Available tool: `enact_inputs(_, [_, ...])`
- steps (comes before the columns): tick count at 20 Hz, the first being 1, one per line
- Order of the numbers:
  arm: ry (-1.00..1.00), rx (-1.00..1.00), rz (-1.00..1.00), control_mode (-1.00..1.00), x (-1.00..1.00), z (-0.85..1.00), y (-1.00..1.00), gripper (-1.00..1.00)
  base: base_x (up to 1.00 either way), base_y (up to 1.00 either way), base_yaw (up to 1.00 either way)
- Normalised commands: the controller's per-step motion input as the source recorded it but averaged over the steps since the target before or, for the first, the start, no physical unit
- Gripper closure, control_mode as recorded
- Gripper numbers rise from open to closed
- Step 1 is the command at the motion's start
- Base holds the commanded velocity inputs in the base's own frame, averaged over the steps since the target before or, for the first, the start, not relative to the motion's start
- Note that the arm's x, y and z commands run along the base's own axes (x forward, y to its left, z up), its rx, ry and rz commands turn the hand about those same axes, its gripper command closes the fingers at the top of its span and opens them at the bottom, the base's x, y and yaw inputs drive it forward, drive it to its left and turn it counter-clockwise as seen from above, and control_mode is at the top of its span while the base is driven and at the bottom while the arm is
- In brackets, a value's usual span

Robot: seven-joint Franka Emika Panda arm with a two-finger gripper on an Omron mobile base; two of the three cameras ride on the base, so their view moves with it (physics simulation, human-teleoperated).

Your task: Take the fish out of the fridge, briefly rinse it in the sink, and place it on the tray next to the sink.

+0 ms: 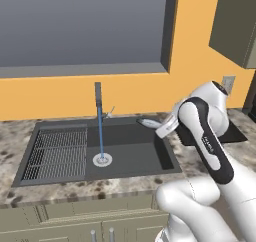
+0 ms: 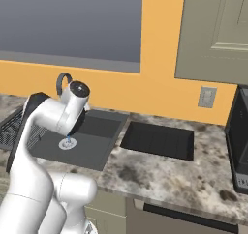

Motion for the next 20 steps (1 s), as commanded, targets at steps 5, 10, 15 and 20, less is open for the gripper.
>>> enact_inputs(5, [0.00, 0.15, 0.09, -1.00, 0.10, -0.29, 0.02, 1.00, 0.00, 0.00, 0.00])
enact_inputs(10, [0.03, 0.01, 0.13, -1.00, 0.37, -0.02, 0.22, 1.00, 0.00, 0.00, 0.00])
enact_inputs(15, [0.06, 0.00, 0.16, -1.00, 0.43, -0.02, 0.28, 1.00, 0.00, 0.00, 0.00])
enact_inputs(20, [0.04, 0.06, 0.01, -1.00, -0.04, -0.01, -0.08, 1.00, 0.00, 0.00, 0.00])
